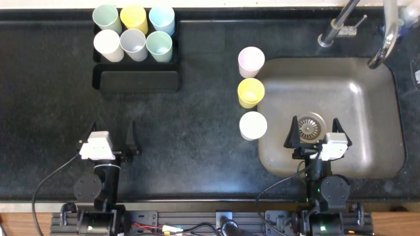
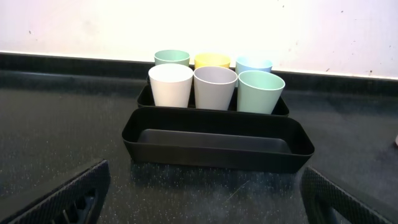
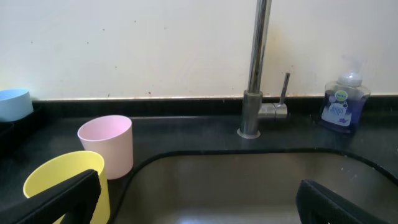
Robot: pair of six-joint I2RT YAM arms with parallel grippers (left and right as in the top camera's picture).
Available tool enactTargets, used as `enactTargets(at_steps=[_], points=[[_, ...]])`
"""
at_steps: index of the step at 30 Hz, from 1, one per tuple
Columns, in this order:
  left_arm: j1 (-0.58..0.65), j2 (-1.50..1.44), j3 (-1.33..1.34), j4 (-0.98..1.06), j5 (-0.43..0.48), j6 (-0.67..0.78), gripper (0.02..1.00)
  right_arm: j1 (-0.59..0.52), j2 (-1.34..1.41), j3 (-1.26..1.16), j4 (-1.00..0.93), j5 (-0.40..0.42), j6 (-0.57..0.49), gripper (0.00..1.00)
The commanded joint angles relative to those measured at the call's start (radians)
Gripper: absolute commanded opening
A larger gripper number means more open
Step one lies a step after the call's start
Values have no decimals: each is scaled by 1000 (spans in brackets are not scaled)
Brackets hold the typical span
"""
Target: Store Cups
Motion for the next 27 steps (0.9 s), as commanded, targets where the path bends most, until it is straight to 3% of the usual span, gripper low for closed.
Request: enactTargets(at_steps=[1,10,14,18,24,27], points=[[-5,-8,-3,-1,10,15,998,-1,-11,-13,4,0,0,998],[-5,-7,0,-2,11,14,998,-1,-11,-13,4,0,0,996],[0,161,111,2,116,10,998,-1,-11,-13,4,0,1,996],[-7,542,401,-1,293,11,998,-1,-11,-13,4,0,1,998],[-93,1194,1075,-132,439,11,998,-1,-11,-13,4,0,1,998],[-216,1517,1490,-303,393,11,998,-1,-11,-13,4,0,0,998]])
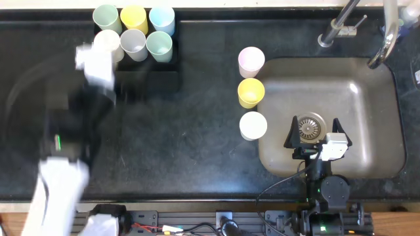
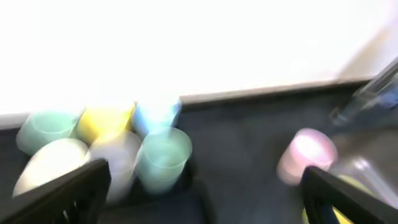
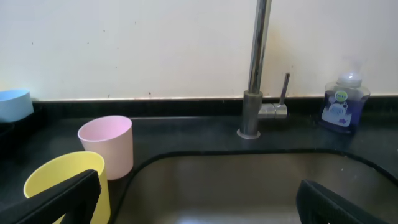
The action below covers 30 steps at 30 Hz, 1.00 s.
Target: Store Cups
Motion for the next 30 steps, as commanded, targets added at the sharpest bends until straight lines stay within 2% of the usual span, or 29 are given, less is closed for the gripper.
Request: enactTargets(at_steps=[1,2,6,10,13,16,30], points=[[-172,450,559,-195,28,10,996,-1,-8,-13,5,0,0,998],[-209,548,685,-244,-2,-8,998,-1,-8,-13,5,0,0,998],[-312,935,1187,-473,-143,-260,998,-1,-8,-13,6,0,0,998],[-351,1234,1586,-758,-150,-477,996,-1,-8,-13,5,0,0,996],[-366,1369,1765,-918,-146,-540,1000,-1,-8,-13,5,0,0,998],[-388,1432,1846,-997,-145,-550,998,-1,-8,-13,5,0,0,998],[-477,1487,1847,-1162,-134,-567,998,-1,-8,-13,5,0,0,998]])
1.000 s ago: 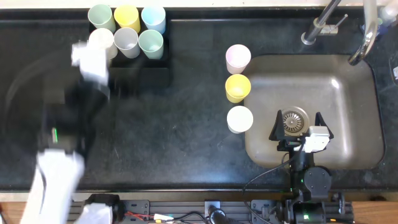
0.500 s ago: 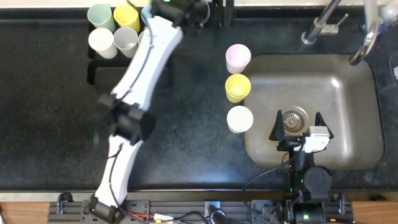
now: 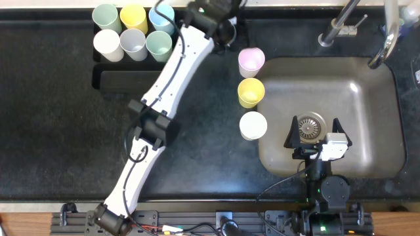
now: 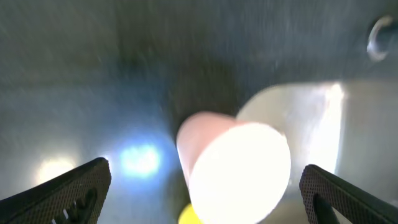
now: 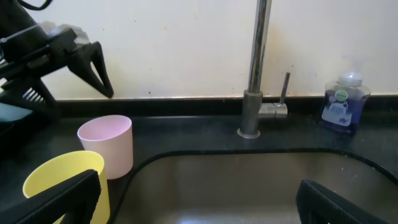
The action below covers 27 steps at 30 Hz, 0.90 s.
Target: Store Cups
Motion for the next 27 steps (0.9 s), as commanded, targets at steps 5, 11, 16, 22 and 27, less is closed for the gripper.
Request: enactTargets(at_steps=[5,11,16,22,27], points=[[-18,38,23,-82,-5,-18,998,-1,-8,-13,5,0,0,998],[-10,69,23,-109,-5,-18,998,-1,-8,-13,5,0,0,996],[-10,82,23,-99,-5,-18,1000,-1,-8,-13,5,0,0,996],[-5,88,23,-100,-9,-18,71,-1,-8,-13,5,0,0,996],[1,86,28,-37,-26,-17,36,-1,-8,-13,5,0,0,998]])
